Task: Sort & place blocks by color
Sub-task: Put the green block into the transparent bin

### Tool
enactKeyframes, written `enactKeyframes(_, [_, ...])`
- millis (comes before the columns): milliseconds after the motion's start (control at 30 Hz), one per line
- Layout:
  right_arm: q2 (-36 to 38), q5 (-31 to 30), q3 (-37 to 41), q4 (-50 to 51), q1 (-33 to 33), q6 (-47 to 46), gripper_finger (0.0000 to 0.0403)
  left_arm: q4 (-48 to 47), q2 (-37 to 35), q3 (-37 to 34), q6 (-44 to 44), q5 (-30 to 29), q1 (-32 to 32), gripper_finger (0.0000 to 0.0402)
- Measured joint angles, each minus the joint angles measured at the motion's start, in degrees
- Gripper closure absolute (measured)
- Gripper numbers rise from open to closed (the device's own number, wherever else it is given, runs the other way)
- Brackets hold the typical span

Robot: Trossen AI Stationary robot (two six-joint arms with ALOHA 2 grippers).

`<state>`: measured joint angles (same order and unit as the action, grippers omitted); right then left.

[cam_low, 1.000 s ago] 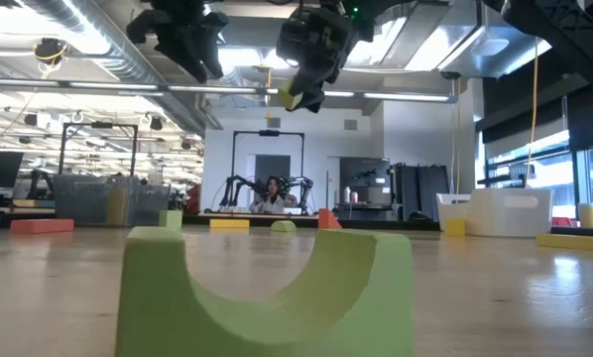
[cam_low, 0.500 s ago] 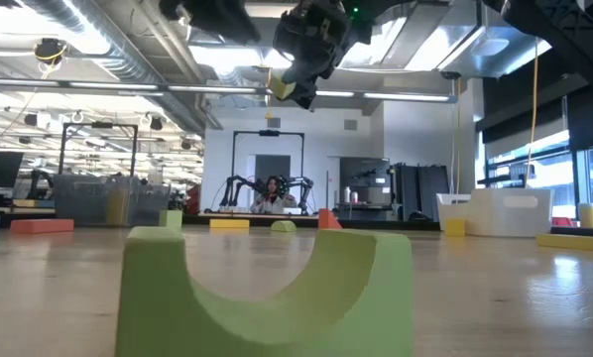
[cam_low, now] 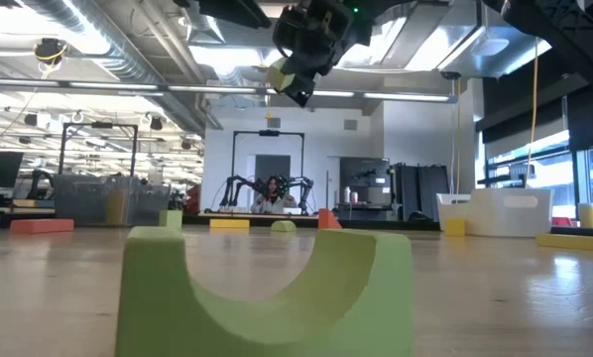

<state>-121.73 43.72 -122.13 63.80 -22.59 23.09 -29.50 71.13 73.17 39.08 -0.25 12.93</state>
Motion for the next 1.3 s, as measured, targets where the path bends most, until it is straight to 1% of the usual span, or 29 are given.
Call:
enactKeyframes(67, [0.0,1.3,0.0,-0.3,0.0,0.1,0.0269,0.1,0.6,0.0,-0.8,0.3,0.0,0.0203])
enactKeyframes(167, [0.0,3.9,0.0,-0.8,0.0,0.1,0.0269,-0.1,1.6,0.0,-1.6,3.1,0.0,0.0203])
enactKeyframes(267, [0.0,4.1,0.0,-0.8,0.0,0.1,0.0269,-0.9,3.0,0.0,0.5,6.1,-0.1,0.0204])
enactKeyframes(467, [0.0,3.9,0.0,-0.9,0.0,0.1,0.0269,-0.3,6.3,0.0,4.1,6.8,-0.7,0.0204])
enactKeyframes(600, [-0.1,3.3,0.1,-0.4,0.0,0.2,0.0269,0.0,7.3,0.0,5.1,4.9,-0.7,0.0205])
enactKeyframes(733, [-0.1,3.8,0.1,-0.7,0.0,1.5,0.0269,0.5,7.3,0.0,7.9,1.1,-1.0,0.0204])
enactKeyframes(900, [-0.1,4.2,0.0,-0.9,0.2,2.7,0.0269,0.4,7.3,0.0,8.2,-1.2,-1.0,0.0204])
enactKeyframes(1300, [0.0,4.1,0.0,-1.0,0.4,2.7,0.0269,1.5,7.6,0.0,7.8,-1.7,-1.0,0.0203])
